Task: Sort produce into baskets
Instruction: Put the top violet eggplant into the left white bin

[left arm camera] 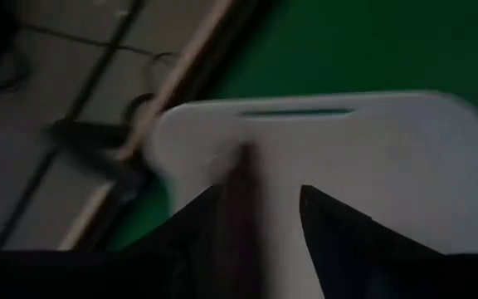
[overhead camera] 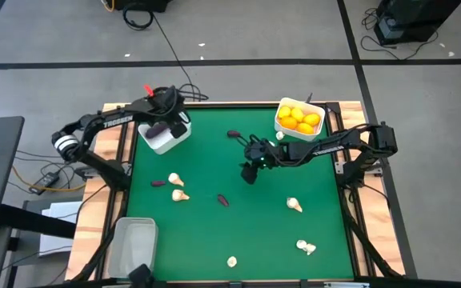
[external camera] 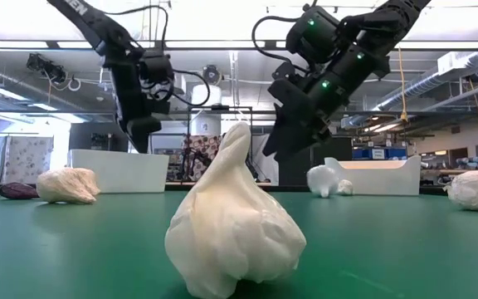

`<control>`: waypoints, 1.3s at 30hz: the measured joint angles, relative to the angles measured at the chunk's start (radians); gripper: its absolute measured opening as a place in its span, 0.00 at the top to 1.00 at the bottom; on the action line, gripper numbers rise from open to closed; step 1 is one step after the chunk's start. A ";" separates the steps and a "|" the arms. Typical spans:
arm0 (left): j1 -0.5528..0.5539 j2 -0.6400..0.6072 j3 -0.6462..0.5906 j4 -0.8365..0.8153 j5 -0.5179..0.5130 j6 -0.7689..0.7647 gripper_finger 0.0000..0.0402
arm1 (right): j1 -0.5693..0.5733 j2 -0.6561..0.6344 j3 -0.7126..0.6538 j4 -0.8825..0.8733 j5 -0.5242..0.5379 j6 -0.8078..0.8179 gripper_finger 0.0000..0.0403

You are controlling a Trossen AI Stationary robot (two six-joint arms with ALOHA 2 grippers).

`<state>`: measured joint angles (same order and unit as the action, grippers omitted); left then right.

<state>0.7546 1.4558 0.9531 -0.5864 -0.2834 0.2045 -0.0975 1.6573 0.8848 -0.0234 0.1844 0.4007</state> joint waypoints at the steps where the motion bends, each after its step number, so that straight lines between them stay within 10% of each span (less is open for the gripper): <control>1: 0.009 0.013 0.000 0.009 0.038 0.013 0.58 | 0.000 0.000 0.000 0.008 -0.001 -0.001 0.43; 15: -0.051 0.202 -0.001 0.217 0.224 0.230 0.60 | -0.001 0.000 0.000 0.029 -0.003 -0.036 0.43; 22: -0.157 0.168 -0.001 0.188 0.145 0.340 0.60 | -0.003 0.000 0.000 0.029 -0.004 -0.037 0.43; 30: -0.190 0.031 -0.001 0.118 -0.010 0.132 0.60 | -0.033 0.008 0.001 0.123 0.198 -0.071 0.43; 39: -0.275 -0.195 -0.026 -0.084 0.128 -0.070 0.60 | -0.235 0.027 0.123 0.011 0.025 -0.241 0.43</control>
<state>0.4794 1.2604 0.9268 -0.6699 -0.1551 0.1341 -0.3328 1.6841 1.0081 -0.0123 0.2097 0.1602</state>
